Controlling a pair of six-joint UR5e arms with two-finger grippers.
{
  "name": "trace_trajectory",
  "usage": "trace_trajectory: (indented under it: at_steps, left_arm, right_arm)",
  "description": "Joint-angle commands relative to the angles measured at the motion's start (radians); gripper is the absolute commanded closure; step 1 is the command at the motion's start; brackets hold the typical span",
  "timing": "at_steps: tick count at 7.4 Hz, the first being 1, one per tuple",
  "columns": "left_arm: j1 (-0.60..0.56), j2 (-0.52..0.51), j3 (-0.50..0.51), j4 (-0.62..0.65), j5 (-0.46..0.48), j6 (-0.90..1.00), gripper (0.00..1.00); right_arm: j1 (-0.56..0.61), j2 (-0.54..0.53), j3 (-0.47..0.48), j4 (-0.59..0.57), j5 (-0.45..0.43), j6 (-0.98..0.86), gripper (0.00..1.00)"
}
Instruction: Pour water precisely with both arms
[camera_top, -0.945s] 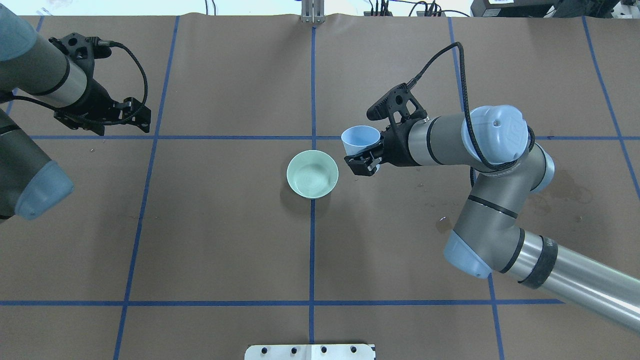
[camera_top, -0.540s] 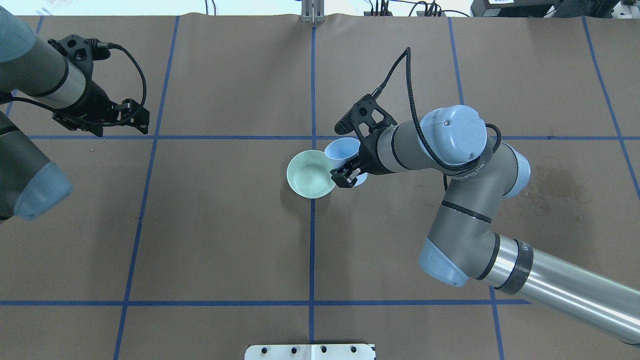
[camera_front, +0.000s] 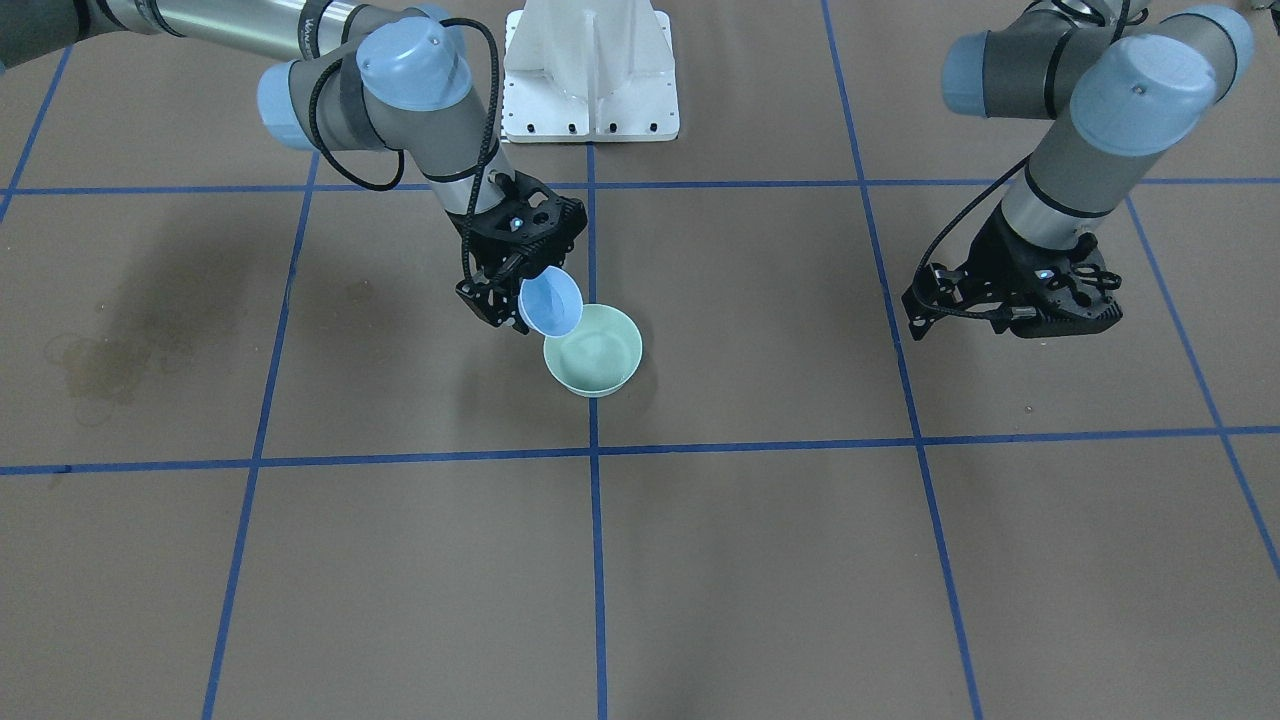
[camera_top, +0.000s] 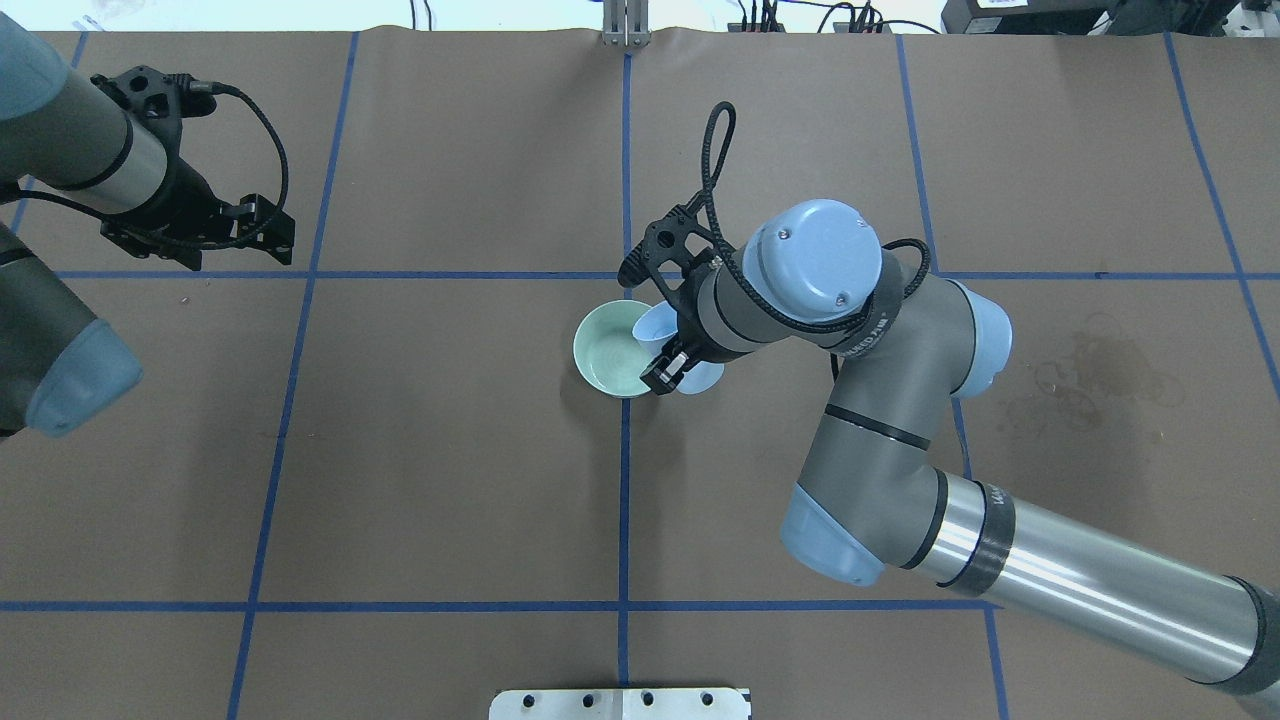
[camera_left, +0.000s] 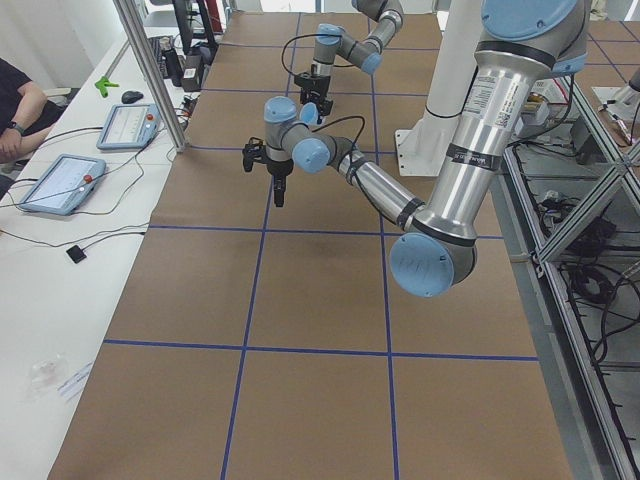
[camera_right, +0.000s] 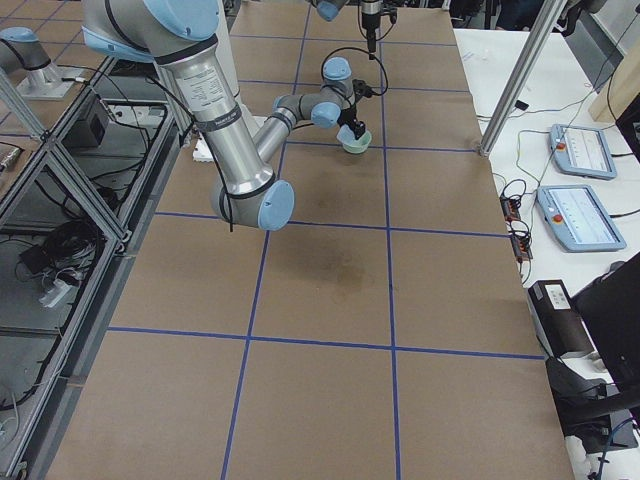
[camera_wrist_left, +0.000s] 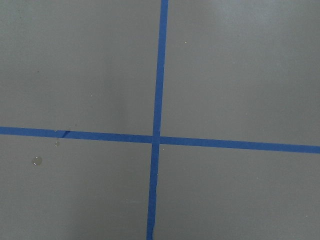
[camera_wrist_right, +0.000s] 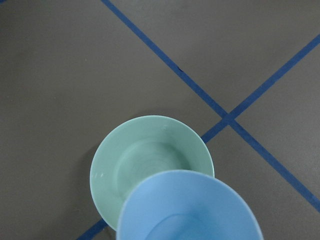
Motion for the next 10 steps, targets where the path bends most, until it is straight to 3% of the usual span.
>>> trace_trajectory:
  at_steps: [1, 4, 5, 8, 9, 10]
  left_arm:
    - [-0.001, 0.0, 0.002, 0.0, 0.0, 0.001, 0.0]
    - [-0.001, 0.0, 0.007, -0.002, 0.0, 0.001, 0.0]
    - [-0.001, 0.0, 0.005, -0.002, -0.002, 0.001, 0.0]
    - [-0.003, 0.0, 0.007, -0.002, 0.0, 0.001, 0.0]
    - [-0.007, 0.006, 0.005, -0.003, -0.002, 0.001, 0.0]
    - [-0.007, 0.006, 0.005, -0.003, -0.003, 0.001, 0.0]
  right_arm:
    - [-0.02, 0.055, -0.006, -0.191, 0.005, -0.025, 1.0]
    - [-0.035, 0.145, -0.029, -0.383, 0.012, -0.088, 1.0]
    - [-0.035, 0.194, -0.08, -0.449, 0.012, -0.125, 1.0]
    - [-0.035, 0.231, -0.154, -0.504, 0.014, -0.188, 1.0]
    - [-0.035, 0.29, -0.158, -0.618, 0.011, -0.212, 1.0]
    - [-0.035, 0.309, -0.172, -0.656, 0.009, -0.247, 1.0]
